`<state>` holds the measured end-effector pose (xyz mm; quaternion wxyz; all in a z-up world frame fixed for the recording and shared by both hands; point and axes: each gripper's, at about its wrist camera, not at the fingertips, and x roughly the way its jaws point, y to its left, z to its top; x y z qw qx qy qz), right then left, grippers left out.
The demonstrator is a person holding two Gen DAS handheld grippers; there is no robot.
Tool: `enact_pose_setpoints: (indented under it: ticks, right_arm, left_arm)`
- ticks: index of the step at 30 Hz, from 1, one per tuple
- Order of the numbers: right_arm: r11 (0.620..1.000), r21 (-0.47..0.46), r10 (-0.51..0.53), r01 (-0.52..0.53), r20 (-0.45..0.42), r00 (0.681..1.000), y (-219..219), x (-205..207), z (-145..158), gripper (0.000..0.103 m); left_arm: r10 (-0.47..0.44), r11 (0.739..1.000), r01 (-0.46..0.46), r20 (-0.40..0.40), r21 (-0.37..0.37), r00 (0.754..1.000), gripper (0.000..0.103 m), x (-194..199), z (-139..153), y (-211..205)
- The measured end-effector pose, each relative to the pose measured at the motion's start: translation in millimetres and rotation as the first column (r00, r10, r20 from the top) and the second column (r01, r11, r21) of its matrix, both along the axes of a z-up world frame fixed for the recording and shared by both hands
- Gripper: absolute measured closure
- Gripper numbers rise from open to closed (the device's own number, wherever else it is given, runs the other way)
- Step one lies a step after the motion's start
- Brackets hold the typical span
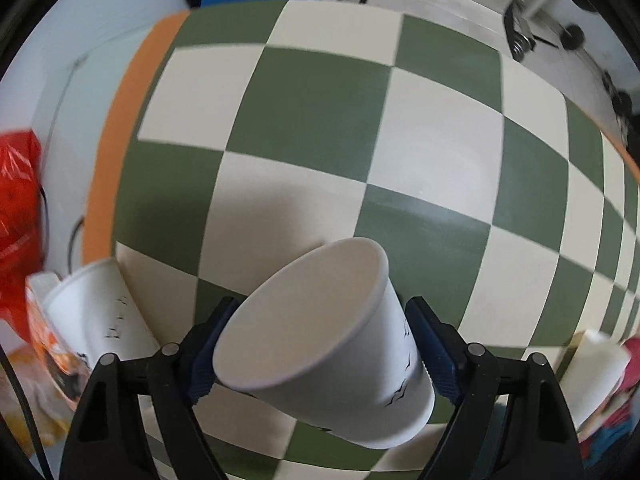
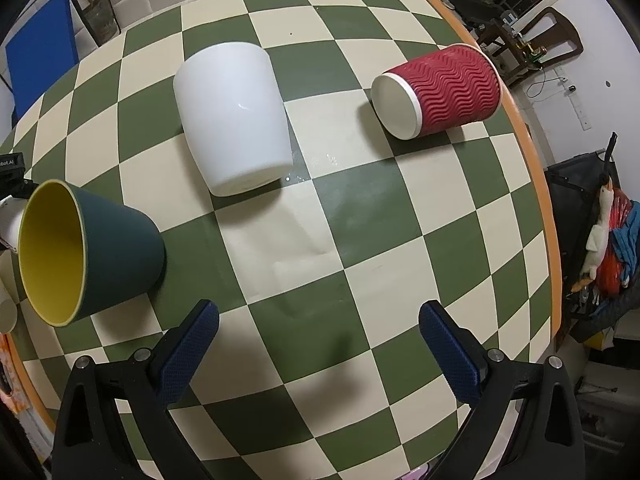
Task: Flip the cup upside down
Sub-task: 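Lift the white paper cup with the left gripper, stand it upright, open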
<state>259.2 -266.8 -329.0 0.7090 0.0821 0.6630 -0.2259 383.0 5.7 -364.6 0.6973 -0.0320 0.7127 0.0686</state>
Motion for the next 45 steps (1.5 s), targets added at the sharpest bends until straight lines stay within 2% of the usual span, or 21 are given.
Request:
enact_pose_setpoints:
  ticks: [7,15,19,24,25,27,29,31,33,36,45]
  right_arm:
    - [1.0,0.008,0.01,-0.01,0.008,1.0,0.8,-5.5,2.1,0.002]
    - [0.999,0.034,0.029,-0.029,0.024,0.999,2.2,-23.9,9.7,0.002]
    - [0.998,0.046,0.051,-0.052,0.022,0.998,2.2,-40.8,11.7,0.002]
    - [0.994,0.053,0.098,-0.098,0.002,0.995,0.6,-72.0,13.6,0.002]
    - [0.993,0.053,0.107,-0.106,-0.001,0.994,-0.1,-77.5,13.7,0.002]
    - [0.99,0.057,0.126,-0.126,-0.009,0.992,-2.7,-93.7,13.4,0.002]
    - [0.989,0.059,0.139,-0.138,-0.011,0.99,-6.6,-109.6,12.8,0.002]
    - [0.987,0.061,0.149,-0.148,-0.014,0.989,-10.8,-122.5,11.7,0.002]
    - [0.985,0.066,0.159,-0.158,-0.014,0.987,-15.5,-137.3,9.0,0.002]
    - [0.983,0.069,0.172,-0.169,-0.028,0.985,-21.7,-154.0,1.1,0.002]
    - [0.987,0.065,0.152,-0.147,-0.064,0.986,-45.8,-180.7,-17.0,0.002]
  left_arm:
    - [-0.112,0.994,0.111,0.048,0.012,0.993,0.019,-35.2,37.1,3.0]
    - [-0.192,0.981,0.193,0.039,-0.004,0.981,0.019,-100.5,82.2,20.9]
    - [-0.254,0.967,0.254,0.024,0.003,0.967,0.019,-169.9,100.3,25.4]
    - [-0.348,0.937,0.348,-0.01,0.016,0.937,0.019,-255.1,106.6,1.9]
    - [-0.36,0.933,0.36,-0.014,0.019,0.933,0.019,-251.3,100.5,-18.7]
    - [-0.38,0.924,0.381,-0.028,0.023,0.925,0.019,-272.7,95.1,-35.9]
    - [-0.379,0.925,0.38,-0.045,0.016,0.924,0.019,-251.5,79.5,-77.0]
    - [-0.381,0.924,0.382,-0.047,0.008,0.923,0.019,-269.2,74.8,-88.2]
    - [-0.385,0.923,0.386,-0.051,0.009,0.922,0.019,-254.9,53.1,-107.4]
    - [-0.391,0.92,0.391,-0.078,-0.022,0.917,0.019,-264.4,40.0,-121.3]
    - [-0.445,0.896,0.442,-0.128,-0.052,0.886,0.019,-269.0,17.3,-164.3]
